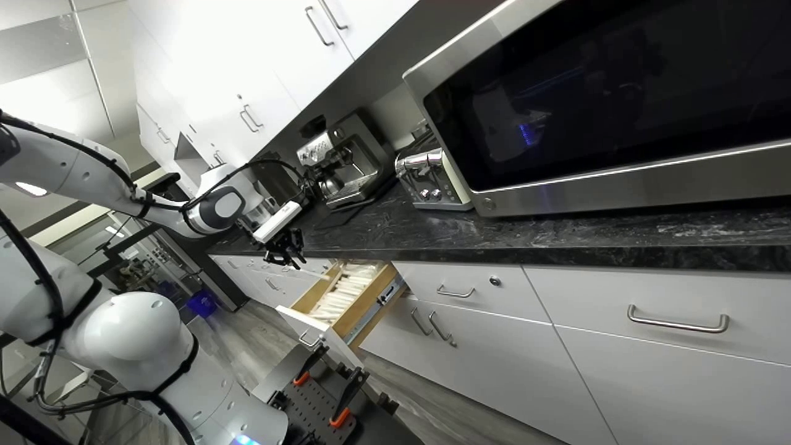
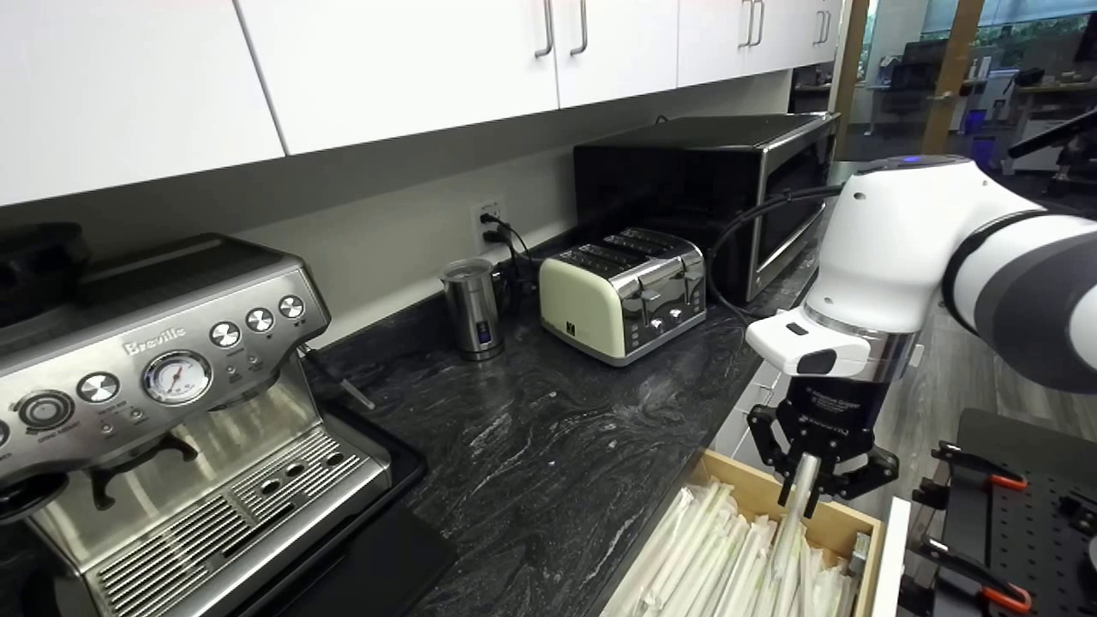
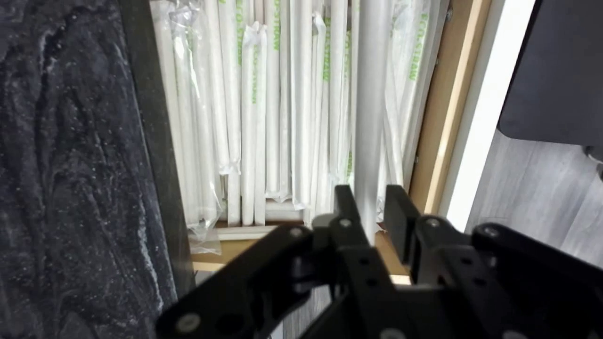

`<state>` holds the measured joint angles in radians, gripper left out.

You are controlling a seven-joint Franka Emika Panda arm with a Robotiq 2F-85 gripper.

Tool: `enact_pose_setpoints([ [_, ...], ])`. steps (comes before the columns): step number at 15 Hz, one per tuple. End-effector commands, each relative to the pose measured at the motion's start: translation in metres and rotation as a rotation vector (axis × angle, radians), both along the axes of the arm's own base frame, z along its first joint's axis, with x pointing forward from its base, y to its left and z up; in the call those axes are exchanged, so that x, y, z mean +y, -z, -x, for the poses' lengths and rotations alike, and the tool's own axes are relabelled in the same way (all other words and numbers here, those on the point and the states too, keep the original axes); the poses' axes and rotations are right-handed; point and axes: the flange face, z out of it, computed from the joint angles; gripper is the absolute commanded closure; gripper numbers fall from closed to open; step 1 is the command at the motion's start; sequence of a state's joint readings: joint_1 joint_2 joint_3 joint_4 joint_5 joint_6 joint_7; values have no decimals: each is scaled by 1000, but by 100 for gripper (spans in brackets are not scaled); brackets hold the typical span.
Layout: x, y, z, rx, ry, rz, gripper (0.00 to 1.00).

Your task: Put the straw in the drawer

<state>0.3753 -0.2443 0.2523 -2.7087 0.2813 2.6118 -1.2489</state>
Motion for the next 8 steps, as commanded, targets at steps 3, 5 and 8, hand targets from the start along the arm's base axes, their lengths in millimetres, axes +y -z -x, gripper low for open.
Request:
enact_pose_setpoints([
  [3, 7, -3, -2, -22, 33, 21, 28],
  [5, 8, -4, -2, -26, 31, 23, 13],
  [8, 9, -5, -2, -32, 23, 25, 0],
])
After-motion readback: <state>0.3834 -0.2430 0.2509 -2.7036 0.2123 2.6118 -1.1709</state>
